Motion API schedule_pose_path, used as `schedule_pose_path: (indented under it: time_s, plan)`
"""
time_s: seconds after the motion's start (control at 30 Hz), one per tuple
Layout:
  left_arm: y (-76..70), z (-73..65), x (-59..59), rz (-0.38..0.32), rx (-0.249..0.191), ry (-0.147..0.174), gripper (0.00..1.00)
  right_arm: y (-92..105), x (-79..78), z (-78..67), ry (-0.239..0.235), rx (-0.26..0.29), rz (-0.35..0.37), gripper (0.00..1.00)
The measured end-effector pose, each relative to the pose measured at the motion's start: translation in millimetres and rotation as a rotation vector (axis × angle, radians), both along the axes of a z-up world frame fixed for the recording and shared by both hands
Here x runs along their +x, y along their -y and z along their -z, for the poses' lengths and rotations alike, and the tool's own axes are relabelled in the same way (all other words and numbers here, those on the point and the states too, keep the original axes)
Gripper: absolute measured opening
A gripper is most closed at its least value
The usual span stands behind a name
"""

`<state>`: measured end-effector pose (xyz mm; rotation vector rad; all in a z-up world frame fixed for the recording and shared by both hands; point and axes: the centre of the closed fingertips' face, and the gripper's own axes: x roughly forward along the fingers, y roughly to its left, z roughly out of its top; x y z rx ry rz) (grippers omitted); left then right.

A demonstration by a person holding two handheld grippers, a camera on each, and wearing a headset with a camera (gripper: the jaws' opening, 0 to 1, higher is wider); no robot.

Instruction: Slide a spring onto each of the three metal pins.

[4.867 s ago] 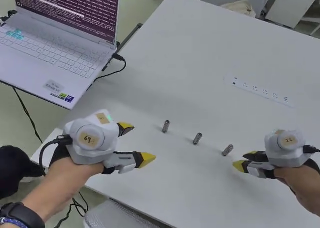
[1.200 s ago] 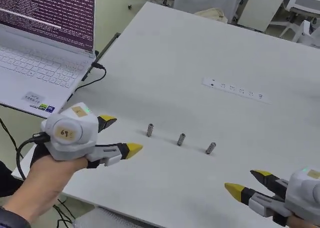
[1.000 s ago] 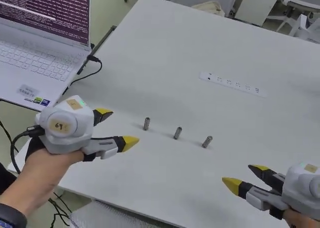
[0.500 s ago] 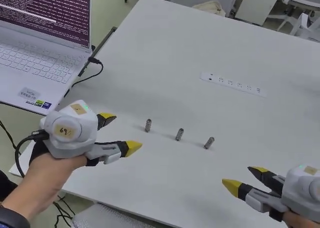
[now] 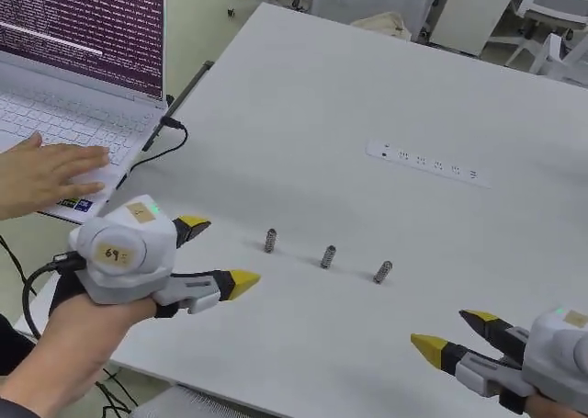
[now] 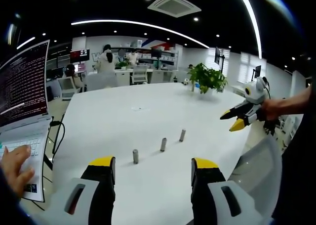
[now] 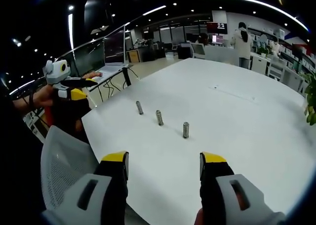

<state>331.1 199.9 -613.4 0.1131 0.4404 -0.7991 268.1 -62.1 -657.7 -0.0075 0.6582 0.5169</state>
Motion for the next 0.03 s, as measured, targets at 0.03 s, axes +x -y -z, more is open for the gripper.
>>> schedule_pose_path:
  time_s: [0.03]
  plan:
    - [-0.2,0.9,0.4,0.0,-0.001,-0.001,0.58,-0.3,-0.4,-0.1,0.0,0.0,-0.001,0.57]
